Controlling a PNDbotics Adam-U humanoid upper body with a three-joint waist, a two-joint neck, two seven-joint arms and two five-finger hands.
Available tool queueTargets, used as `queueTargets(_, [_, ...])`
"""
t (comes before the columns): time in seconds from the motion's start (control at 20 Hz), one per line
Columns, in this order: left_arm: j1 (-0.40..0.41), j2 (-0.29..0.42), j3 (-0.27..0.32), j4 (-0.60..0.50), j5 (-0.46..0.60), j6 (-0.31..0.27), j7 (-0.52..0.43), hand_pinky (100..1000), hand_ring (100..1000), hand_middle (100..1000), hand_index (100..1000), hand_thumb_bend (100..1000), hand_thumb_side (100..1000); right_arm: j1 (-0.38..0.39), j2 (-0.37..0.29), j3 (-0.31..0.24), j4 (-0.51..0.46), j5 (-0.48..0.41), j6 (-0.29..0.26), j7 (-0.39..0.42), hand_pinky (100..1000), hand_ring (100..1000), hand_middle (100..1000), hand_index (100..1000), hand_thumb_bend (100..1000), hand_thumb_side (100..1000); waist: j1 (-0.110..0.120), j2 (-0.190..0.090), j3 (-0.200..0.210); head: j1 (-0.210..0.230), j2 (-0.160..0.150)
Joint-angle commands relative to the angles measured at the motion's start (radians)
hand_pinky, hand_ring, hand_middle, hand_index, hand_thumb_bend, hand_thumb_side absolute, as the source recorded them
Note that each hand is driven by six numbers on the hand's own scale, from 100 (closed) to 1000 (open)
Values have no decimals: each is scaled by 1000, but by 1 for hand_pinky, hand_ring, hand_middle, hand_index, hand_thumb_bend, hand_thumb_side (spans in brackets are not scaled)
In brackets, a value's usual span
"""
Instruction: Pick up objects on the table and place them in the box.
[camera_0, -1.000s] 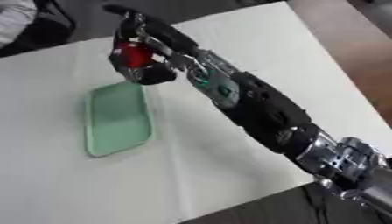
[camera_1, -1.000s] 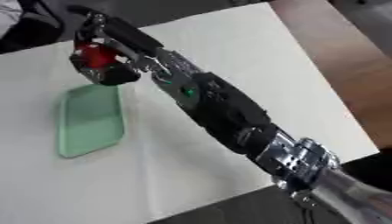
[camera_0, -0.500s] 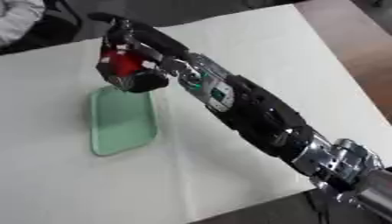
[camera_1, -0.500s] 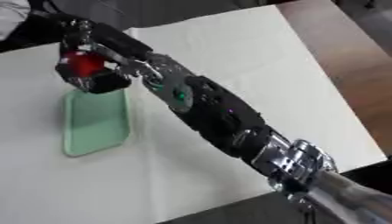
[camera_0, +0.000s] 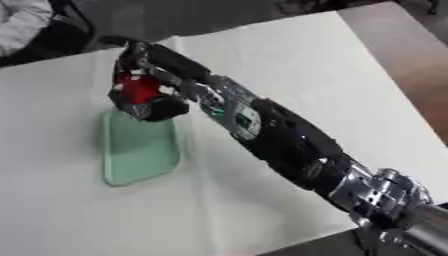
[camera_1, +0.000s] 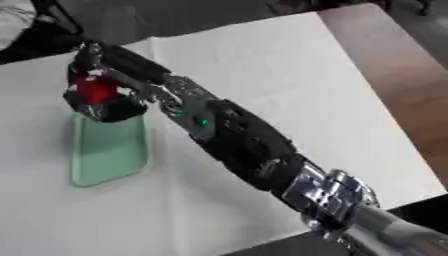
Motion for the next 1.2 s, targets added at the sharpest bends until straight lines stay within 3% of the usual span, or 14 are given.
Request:
queueTargets(0.05, [-19,5,4,-14,3,-5,1,477,456,597,681,411,754,-21,-3,-8,3,60,-48,0,134,1000,318,648,180,518,-1,-13,4,-7,-13])
queueTargets(0.1, [-19,4,4,-14,3,-5,1,477,456,597,681,411,754,-20,-2,-9,10,81,-60,7,324,1000,414,739,171,609,-1,-12,4,-6,-12])
queueTargets(0.2, [-21,4,4,-14,3,-6,1,478,457,598,681,411,754,-17,0,-13,25,128,-76,25,538,1000,512,829,190,691,-1,-11,5,-5,-11])
queueTargets(0.3, [-22,4,4,-14,3,-7,1,478,457,598,681,410,753,-14,3,-18,40,164,-88,33,672,1000,572,880,212,737,-1,-11,5,-4,-11])
queueTargets(0.45, [-23,4,3,-14,3,-7,1,478,457,598,681,410,753,-11,5,-26,60,192,-103,25,764,1000,622,917,233,776,-1,-10,5,-4,-12])
queueTargets(0.7, [-24,3,4,-14,4,-8,1,478,457,597,681,410,753,-10,9,-31,85,206,-126,10,812,1000,682,965,288,855,-1,-9,6,-2,-14])
queueTargets(1.1, [-22,5,4,-14,4,-7,0,477,456,597,681,410,753,-9,7,-36,96,212,-134,3,822,1000,692,967,260,898,-1,-10,3,3,-15])
queueTargets(1.2, [-19,7,4,-14,3,-6,0,476,456,597,681,409,753,-8,3,-36,90,206,-134,-1,816,1000,685,962,272,869,-1,-12,1,1,-31])
